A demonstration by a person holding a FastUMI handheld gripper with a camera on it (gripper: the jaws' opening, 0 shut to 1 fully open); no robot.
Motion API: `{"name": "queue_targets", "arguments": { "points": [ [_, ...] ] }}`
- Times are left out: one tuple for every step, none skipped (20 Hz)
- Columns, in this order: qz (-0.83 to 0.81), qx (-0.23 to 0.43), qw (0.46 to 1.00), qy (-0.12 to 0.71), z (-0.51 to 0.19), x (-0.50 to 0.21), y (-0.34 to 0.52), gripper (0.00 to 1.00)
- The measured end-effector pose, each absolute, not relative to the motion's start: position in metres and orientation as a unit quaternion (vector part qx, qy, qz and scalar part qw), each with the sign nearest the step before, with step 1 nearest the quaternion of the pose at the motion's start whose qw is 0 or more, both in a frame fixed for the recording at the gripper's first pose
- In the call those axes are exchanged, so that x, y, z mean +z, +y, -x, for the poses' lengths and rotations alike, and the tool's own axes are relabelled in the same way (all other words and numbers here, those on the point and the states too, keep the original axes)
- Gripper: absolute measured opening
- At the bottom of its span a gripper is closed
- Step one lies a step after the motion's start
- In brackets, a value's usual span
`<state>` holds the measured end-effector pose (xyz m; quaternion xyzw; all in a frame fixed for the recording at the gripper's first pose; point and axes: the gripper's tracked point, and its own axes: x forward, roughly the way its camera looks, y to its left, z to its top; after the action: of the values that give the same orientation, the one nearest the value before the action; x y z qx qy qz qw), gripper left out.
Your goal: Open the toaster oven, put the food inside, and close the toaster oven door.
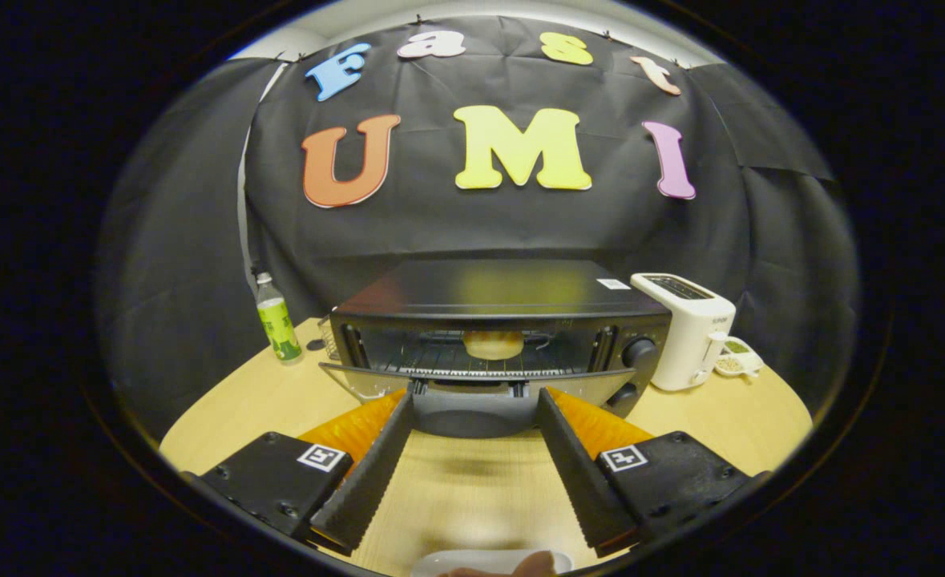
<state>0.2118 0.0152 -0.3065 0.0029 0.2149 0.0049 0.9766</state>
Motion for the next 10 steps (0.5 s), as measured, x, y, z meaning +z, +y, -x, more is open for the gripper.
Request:
{"name": "queue_targets", "arguments": {
  "points": [
    [-0.005, 0.004, 0.977, 0.212, -0.214, -0.301, 0.015, 1.00],
    [-0.008, 0.006, 0.978, 0.210, -0.214, -0.296, 0.016, 1.00],
    [-0.011, 0.006, 0.979, 0.206, -0.213, -0.288, 0.015, 1.00],
    [-0.012, 0.006, 0.980, 0.197, -0.209, -0.279, 0.014, 1.00],
    [-0.011, 0.005, 0.982, 0.186, -0.205, -0.267, 0.014, 1.00],
    [-0.009, 0.005, 0.985, 0.173, -0.198, -0.252, 0.014, 1.00],
    [-0.009, 0.006, 0.988, 0.157, -0.191, -0.234, 0.015, 1.00],
    [-0.009, 0.008, 0.990, 0.141, -0.181, -0.215, 0.017, 1.00],
    [-0.010, 0.007, 0.992, 0.127, -0.169, -0.195, 0.017, 1.00],
    [-0.009, 0.001, 0.993, 0.113, -0.157, -0.175, 0.014, 1.00]
  ]
}}
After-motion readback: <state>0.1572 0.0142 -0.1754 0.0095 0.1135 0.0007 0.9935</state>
